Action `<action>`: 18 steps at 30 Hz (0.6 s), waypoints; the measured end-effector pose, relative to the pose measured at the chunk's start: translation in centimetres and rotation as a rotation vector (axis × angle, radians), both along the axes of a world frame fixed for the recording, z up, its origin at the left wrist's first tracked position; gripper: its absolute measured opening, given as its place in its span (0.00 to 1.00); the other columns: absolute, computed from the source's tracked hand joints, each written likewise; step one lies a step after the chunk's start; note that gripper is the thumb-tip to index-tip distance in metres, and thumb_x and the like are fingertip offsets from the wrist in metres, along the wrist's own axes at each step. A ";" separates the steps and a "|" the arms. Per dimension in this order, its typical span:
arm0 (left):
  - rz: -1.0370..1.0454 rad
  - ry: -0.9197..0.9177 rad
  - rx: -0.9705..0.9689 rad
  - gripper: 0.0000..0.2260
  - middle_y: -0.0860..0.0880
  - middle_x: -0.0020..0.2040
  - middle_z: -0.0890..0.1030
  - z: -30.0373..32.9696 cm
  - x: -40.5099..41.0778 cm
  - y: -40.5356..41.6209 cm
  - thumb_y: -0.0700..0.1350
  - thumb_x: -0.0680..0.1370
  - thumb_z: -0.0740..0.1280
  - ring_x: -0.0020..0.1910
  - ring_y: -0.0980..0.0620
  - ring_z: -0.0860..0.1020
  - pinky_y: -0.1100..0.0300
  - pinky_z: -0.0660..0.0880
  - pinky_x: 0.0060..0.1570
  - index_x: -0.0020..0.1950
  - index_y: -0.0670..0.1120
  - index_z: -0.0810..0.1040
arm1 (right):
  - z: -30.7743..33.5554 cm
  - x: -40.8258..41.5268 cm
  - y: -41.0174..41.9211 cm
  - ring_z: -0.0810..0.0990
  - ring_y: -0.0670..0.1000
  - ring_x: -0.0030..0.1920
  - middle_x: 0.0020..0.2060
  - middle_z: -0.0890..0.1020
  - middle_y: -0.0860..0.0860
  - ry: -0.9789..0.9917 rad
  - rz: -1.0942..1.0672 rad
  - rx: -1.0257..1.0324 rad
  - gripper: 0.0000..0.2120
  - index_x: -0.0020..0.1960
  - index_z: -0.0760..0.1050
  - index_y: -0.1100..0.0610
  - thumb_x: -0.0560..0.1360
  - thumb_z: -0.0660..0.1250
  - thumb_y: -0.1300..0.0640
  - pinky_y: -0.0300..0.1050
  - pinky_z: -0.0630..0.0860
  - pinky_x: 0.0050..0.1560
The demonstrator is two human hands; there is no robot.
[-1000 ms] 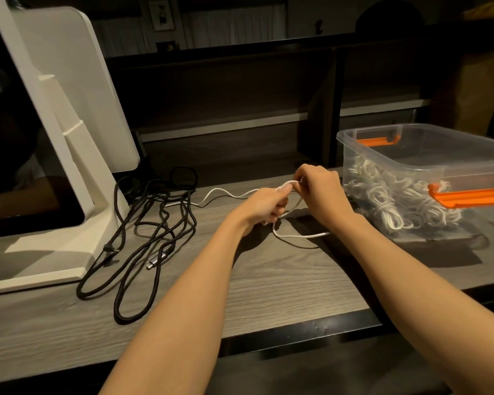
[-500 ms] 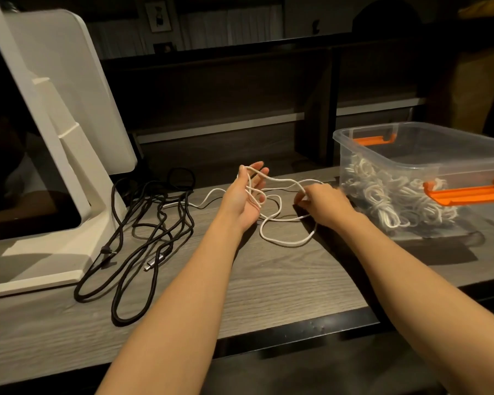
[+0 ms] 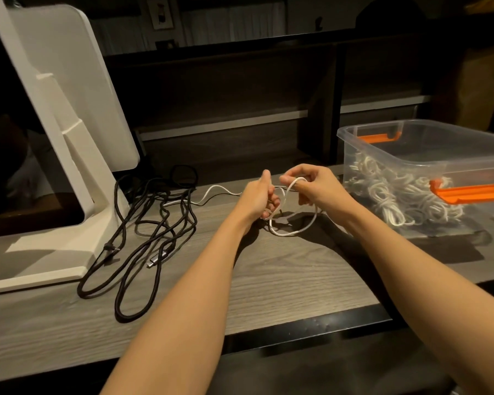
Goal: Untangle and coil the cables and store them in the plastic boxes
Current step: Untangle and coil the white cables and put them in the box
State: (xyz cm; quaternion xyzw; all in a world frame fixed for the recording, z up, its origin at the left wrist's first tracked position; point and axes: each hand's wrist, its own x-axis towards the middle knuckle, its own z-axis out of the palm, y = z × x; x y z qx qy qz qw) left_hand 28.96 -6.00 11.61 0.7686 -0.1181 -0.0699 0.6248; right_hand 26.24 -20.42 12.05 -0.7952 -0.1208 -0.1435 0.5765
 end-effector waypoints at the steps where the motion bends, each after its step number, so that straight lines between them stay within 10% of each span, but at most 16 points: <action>1: -0.040 -0.033 0.070 0.22 0.48 0.32 0.71 -0.1 -0.2 -0.1 0.55 0.85 0.47 0.28 0.55 0.68 0.66 0.65 0.26 0.37 0.46 0.66 | 0.0 0.0 0.0 0.74 0.38 0.29 0.36 0.78 0.47 0.001 0.006 0.010 0.04 0.45 0.78 0.54 0.74 0.70 0.54 0.31 0.71 0.30; 11: -0.331 0.076 0.107 0.25 0.53 0.27 0.64 0.5 -0.4 -0.2 0.63 0.82 0.47 0.25 0.57 0.61 0.66 0.59 0.26 0.34 0.48 0.65 | 0.1 0.5 -0.7 0.73 0.41 0.38 0.38 0.76 0.48 -0.021 -0.053 0.031 0.02 0.47 0.74 0.57 0.77 0.64 0.61 0.26 0.68 0.35; 18: -0.011 0.057 -0.123 0.18 0.54 0.27 0.64 -0.1 0.0 0.1 0.55 0.84 0.54 0.23 0.58 0.60 0.67 0.58 0.22 0.40 0.45 0.72 | -0.6 0.9 -1.3 0.72 0.44 0.36 0.36 0.76 0.49 0.039 -0.095 -0.222 0.09 0.49 0.78 0.58 0.79 0.63 0.54 0.36 0.68 0.38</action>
